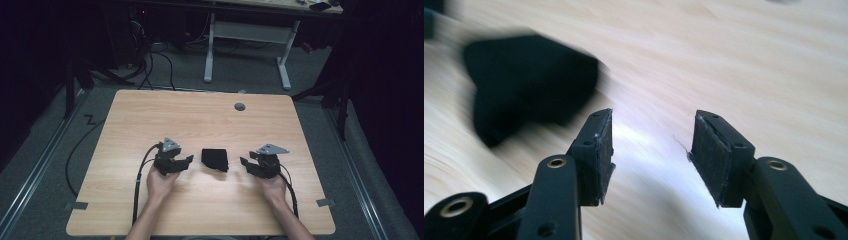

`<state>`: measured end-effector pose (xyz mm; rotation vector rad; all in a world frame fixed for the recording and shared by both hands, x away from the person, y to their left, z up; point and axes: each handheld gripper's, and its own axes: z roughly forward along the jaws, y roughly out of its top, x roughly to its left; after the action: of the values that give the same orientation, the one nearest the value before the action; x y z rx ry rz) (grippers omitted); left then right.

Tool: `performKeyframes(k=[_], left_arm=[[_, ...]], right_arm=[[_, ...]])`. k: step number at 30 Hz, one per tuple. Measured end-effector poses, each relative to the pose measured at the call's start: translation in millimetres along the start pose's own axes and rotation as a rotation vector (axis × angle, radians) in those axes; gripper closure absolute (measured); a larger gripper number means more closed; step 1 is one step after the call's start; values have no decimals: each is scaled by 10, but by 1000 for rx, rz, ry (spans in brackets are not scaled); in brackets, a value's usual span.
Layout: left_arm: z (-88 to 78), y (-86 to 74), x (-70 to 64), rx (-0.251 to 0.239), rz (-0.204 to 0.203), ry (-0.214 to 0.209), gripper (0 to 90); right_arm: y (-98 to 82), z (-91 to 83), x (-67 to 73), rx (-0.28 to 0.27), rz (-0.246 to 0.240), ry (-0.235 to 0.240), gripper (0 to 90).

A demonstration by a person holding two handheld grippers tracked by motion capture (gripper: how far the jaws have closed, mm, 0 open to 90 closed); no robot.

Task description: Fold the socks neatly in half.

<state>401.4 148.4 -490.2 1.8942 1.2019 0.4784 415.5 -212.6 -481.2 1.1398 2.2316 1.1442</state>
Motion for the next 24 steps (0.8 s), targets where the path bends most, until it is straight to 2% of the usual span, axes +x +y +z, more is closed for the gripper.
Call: performKeyframes(k=[3,6,9,11,12,15,18,24], left_arm=[[-90,-129,150,24,-28,71,393],[-194,-229,283,37,-56,143,385],[-232,-276,349,59,-60,177,374],[-242,-323,377,67,-51,197,370],[-257,-346,386,61,-45,210,368],[-280,-382,404,46,-44,220,367],[-274,-387,372,52,-33,233,350],[-275,-389,362,54,-32,227,332]], right_arm=[[-168,-51,-198,37,41,-74,497],[-258,-111,-324,48,76,-128,490],[-327,-139,-410,67,85,-179,481],[-364,-126,-457,93,101,-183,461],[-383,-128,-467,88,96,-193,457],[-409,-141,-483,76,102,-198,446],[-406,-136,-485,78,99,-193,432],[-406,-134,-484,80,102,-195,407]])
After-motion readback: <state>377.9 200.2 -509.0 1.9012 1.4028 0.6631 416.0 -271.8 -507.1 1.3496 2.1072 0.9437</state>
